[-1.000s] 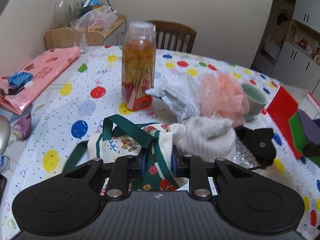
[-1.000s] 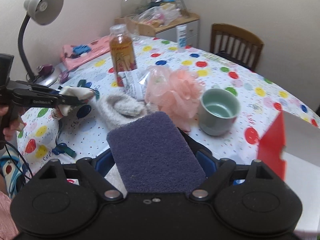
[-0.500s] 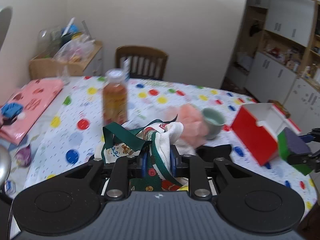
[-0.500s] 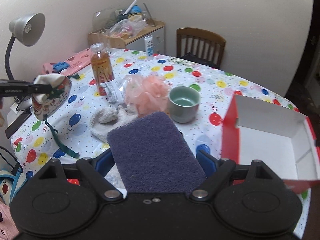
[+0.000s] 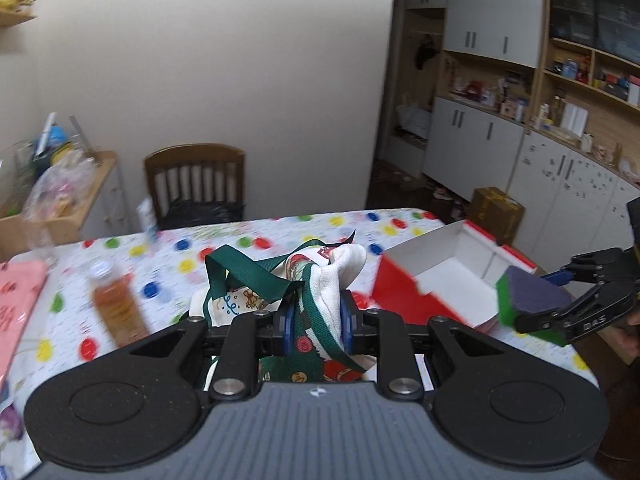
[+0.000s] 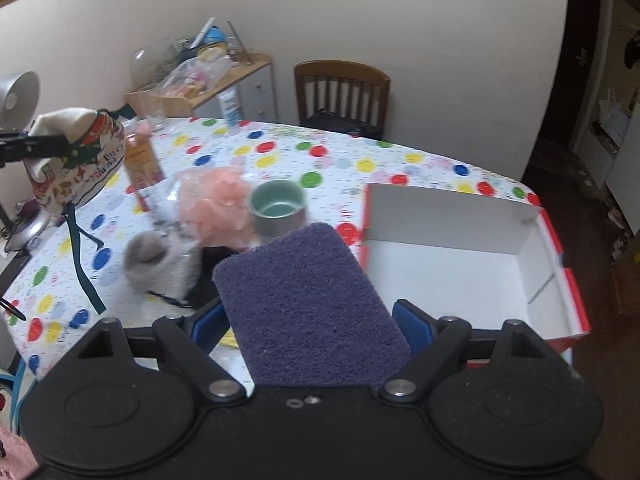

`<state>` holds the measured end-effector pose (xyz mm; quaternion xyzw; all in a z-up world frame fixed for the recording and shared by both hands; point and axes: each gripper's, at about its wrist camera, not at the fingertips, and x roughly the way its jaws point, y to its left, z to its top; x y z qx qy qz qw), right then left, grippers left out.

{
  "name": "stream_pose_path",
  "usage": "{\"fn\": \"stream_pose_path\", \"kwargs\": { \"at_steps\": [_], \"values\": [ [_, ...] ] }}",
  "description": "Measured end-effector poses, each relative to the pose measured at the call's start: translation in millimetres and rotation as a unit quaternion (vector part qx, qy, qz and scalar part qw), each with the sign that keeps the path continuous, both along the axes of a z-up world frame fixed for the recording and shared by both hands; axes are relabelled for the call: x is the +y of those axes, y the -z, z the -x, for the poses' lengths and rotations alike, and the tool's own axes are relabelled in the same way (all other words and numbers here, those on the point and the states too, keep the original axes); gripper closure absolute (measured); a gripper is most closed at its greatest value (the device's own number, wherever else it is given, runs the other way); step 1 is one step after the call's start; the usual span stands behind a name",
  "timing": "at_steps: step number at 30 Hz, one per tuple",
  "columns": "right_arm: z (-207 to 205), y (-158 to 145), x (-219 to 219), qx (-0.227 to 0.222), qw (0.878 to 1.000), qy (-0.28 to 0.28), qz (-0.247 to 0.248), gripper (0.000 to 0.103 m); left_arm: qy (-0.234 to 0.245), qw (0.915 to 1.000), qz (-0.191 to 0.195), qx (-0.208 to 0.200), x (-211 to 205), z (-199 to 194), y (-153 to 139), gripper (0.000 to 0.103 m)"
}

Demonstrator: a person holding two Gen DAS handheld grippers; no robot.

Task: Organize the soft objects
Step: 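Lower the sponge into the red box with the right gripper while the left gripper drops the tote bag in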

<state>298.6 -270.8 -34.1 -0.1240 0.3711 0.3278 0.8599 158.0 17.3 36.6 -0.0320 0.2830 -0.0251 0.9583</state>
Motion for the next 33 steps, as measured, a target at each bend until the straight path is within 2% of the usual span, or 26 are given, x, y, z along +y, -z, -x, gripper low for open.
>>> {"fn": "stream_pose_path", "kwargs": {
  "at_steps": [12, 21, 29, 33],
  "values": [
    [-84, 8, -72, 0.01, 1.0, 0.01, 0.002, 0.016, 0.059, 0.9981, 0.013, -0.016, -106, -104, -22, 0.082],
    [-136, 18, -115, 0.016, 1.0, 0.024, 0.012, 0.016, 0.133, 0.9899, 0.012, -0.047, -185, -169, -28, 0.082],
    [-165, 28, -130, 0.021, 0.999, 0.019, 0.023, 0.016, 0.177, 0.9818, 0.0, -0.069, -240, -203, -36, 0.082],
    [-177, 33, -135, 0.022, 0.999, 0.018, 0.029, 0.016, 0.189, 0.9802, -0.003, -0.061, -258, -219, -23, 0.082]
  ]
}}
